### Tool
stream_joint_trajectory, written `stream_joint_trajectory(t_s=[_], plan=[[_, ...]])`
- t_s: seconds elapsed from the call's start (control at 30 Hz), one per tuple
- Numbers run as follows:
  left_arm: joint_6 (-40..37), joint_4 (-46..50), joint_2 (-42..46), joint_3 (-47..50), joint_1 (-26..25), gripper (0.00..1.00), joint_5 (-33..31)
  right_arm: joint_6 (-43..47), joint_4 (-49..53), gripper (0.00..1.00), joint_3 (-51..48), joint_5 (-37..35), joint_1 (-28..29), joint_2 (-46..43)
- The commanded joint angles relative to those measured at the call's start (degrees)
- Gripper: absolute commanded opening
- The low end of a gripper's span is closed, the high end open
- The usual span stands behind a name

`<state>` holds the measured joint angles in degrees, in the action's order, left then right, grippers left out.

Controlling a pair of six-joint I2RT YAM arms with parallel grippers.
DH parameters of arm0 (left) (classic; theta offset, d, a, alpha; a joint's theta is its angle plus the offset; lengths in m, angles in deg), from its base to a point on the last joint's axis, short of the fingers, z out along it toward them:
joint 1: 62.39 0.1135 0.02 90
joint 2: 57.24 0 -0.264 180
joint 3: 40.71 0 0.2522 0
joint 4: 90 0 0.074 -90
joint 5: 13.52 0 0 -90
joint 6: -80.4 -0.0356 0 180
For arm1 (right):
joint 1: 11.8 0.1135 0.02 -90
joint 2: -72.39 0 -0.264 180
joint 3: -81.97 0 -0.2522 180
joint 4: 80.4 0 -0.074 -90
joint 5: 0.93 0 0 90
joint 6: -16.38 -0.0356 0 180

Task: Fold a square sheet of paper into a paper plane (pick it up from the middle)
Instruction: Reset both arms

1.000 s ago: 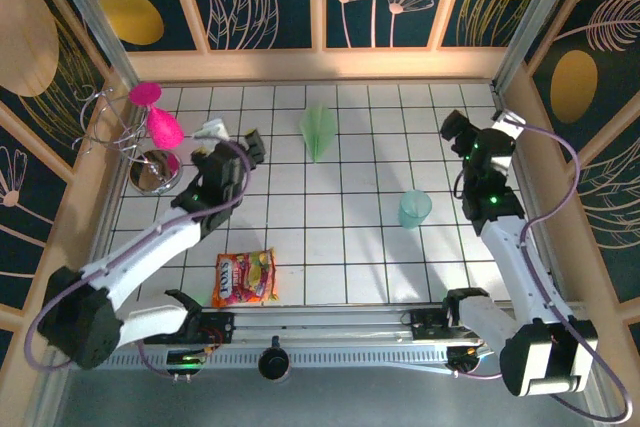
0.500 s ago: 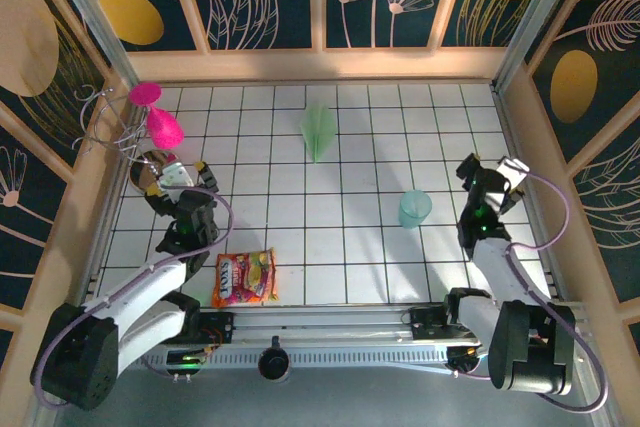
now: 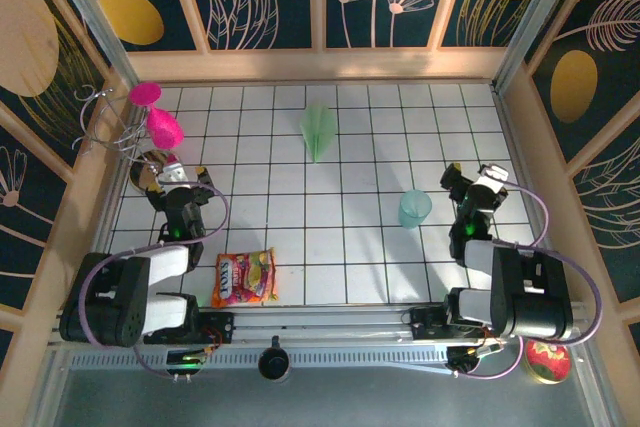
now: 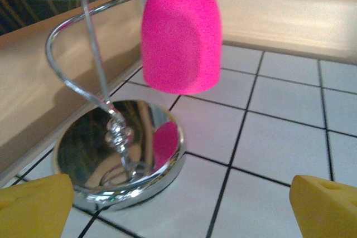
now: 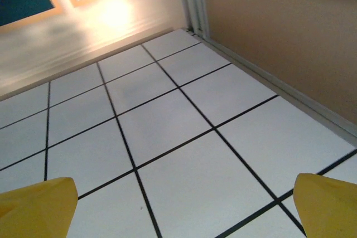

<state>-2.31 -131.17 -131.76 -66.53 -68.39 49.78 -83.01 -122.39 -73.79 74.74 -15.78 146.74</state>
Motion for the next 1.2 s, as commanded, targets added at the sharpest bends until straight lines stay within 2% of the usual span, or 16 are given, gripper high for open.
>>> stream_joint_trajectory(t_s=[0.0, 0.23, 0.4, 0.5, 0.63, 0.77, 1.17], plan=[[-1.70, -10.16, -2.18, -0.09, 1.76, 0.99, 8.36, 3.03, -11.81, 0.99, -0.62, 3.79, 0.47, 2.47], [-3.16, -14.67, -8.39, -1.93, 3.61, 0.98, 14.43, 4.72, -20.91, 0.99, -0.59, 6.42, 1.44, 10.43], [-2.75, -18.13, -12.12, -1.86, 4.56, 0.99, 16.48, 6.10, -17.30, 0.99, 1.97, 7.46, 2.22, 11.71], [-2.24, -20.95, -12.98, -0.64, 5.30, 0.99, 17.88, 7.69, -20.18, 0.99, 1.92, 7.84, 3.32, 14.54], [-2.53, -24.12, -13.54, 0.58, 5.30, 0.99, 18.28, 7.71, -22.01, 0.99, 1.18, 6.33, 3.97, 15.14], [-2.36, -20.09, -13.51, -1.28, 5.30, 0.99, 17.31, 7.79, -22.14, 0.99, 1.13, 6.43, 3.99, 15.25], [-2.78, -21.57, -13.46, -0.64, 5.30, 0.99, 17.47, 7.68, -21.89, 0.99, 1.21, 6.52, 3.84, 15.21]])
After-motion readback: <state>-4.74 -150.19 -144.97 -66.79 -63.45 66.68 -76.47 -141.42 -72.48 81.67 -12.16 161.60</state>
